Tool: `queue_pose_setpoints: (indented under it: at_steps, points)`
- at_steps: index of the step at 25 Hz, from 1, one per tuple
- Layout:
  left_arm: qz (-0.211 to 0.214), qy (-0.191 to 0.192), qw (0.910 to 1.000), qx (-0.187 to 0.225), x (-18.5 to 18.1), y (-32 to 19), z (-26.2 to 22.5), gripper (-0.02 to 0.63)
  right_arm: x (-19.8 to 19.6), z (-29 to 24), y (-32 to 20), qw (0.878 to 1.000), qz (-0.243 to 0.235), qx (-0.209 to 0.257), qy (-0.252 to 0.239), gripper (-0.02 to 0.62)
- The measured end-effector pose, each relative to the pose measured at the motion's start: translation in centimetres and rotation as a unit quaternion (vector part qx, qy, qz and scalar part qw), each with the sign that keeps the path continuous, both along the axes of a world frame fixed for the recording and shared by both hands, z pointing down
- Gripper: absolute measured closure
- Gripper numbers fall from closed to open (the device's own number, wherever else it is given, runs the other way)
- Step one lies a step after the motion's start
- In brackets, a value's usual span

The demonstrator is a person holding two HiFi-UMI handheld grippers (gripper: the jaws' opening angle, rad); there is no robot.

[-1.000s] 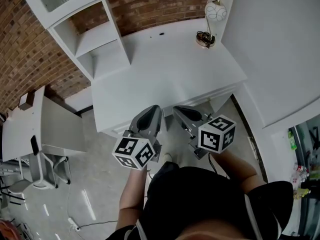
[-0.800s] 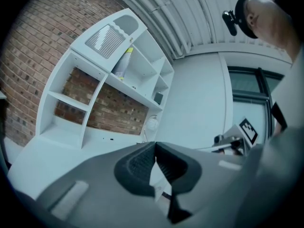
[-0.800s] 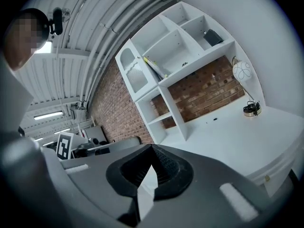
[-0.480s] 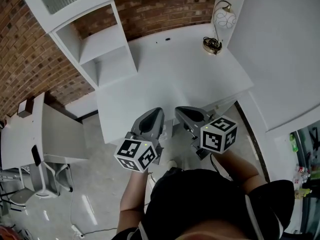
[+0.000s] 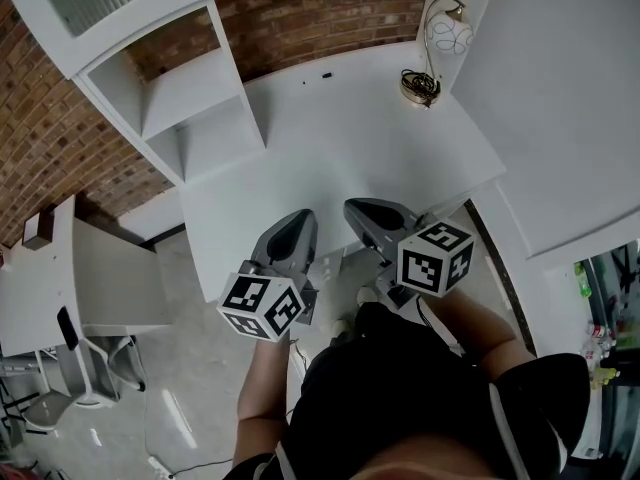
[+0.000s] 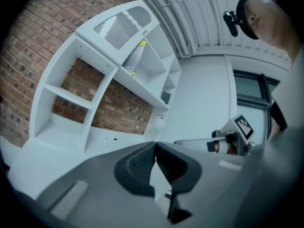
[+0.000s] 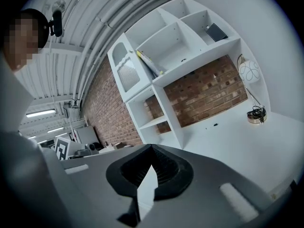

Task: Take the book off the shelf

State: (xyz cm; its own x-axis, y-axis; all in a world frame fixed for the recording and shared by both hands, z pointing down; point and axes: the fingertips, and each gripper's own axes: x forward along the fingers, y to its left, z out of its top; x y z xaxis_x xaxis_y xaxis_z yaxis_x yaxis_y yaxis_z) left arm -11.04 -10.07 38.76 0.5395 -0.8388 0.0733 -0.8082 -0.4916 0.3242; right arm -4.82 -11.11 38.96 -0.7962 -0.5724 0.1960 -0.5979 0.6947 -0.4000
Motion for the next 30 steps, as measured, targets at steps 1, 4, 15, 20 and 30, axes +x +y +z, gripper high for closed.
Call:
queue_pose_setpoints:
  at_steps: [1,4,15,20,30]
  points:
    - [-0.002,-0.001,1.0,0.004,0.1,-0.6,-0.3,0.6,0.1,-0.2,-0.6,1.0,-0.002,0.004,-0.002,0.597]
    - [-0.007,-0.01,0.9998,0.016,0.7,-2.1,-1.1,0.6,0.7,-0.9,-2.2,1.0,-0.007,0.02,-0.004,0.597]
    - [-0.037,-0.041,0.997,0.055,3.1,-8.1,-4.3,0.6,2.6,-3.6,-8.6,0.998,-0.037,0.055,-0.017,0.597]
    - [-0.052,-0.052,0.9956,0.057,4.6,-10.3,-4.7,0.6,3.8,-4.3,-10.9,0.996,-0.056,0.065,-0.023,0.597]
    - [-0.093,-0.072,0.9916,0.054,4.7,-11.5,-5.5,0.6,3.3,-6.4,-12.7,0.99,-0.094,0.102,-0.027,0.597]
